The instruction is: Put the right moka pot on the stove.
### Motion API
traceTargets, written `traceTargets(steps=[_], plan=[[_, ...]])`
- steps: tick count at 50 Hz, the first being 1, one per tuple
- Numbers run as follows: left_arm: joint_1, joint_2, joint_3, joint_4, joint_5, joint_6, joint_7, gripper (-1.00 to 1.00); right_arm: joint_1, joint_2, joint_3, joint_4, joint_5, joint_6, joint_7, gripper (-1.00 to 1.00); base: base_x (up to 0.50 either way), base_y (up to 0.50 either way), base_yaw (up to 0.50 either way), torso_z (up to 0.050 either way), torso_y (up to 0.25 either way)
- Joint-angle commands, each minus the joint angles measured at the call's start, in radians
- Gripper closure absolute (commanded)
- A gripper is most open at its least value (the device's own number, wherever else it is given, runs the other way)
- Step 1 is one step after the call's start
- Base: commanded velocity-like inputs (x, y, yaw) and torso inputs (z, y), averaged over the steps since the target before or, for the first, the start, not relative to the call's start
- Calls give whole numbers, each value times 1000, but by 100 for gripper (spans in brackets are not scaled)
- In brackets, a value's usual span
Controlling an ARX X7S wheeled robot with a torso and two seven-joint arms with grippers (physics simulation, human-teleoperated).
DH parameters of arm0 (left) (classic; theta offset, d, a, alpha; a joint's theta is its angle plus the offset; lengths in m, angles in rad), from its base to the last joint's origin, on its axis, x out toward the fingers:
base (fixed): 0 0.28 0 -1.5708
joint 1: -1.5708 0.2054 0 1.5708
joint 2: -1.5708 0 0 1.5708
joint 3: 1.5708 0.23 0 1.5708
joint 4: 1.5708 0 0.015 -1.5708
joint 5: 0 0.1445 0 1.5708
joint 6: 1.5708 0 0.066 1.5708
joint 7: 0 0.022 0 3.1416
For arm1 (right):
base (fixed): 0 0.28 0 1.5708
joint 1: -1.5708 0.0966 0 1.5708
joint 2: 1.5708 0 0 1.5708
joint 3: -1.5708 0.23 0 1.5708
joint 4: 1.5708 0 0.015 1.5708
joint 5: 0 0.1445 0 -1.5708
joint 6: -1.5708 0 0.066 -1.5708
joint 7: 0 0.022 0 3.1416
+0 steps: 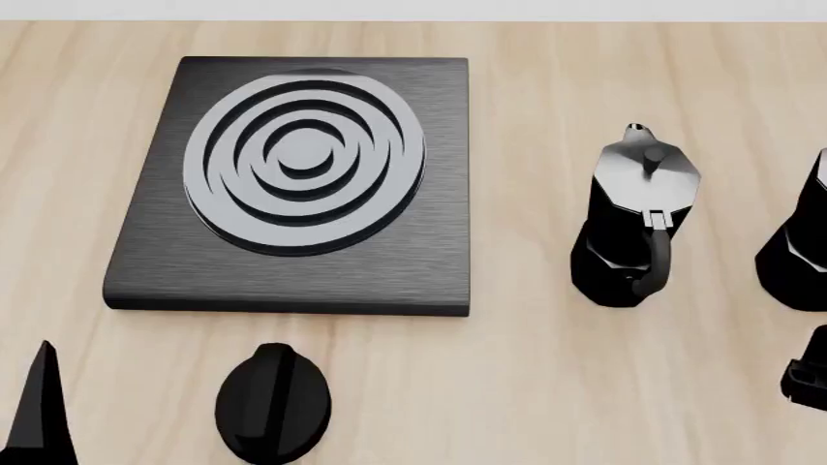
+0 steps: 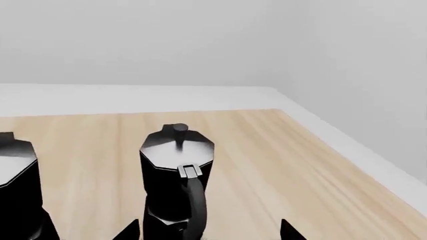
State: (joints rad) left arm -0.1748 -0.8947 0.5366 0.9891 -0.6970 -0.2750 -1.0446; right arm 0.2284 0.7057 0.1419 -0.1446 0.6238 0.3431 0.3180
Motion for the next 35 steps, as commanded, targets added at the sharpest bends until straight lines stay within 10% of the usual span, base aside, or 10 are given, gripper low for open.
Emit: traceTargets(steps=[1, 35], plan=[[1, -2, 5, -1, 5, 6, -2, -100, 53, 0, -32, 65, -17, 11, -14, -100, 0, 0, 0, 0, 0], [-5, -11, 12, 3, -1, 12, -18, -100, 267, -18, -155, 335, -95, 7, -105, -100, 0, 0, 0, 0, 0]])
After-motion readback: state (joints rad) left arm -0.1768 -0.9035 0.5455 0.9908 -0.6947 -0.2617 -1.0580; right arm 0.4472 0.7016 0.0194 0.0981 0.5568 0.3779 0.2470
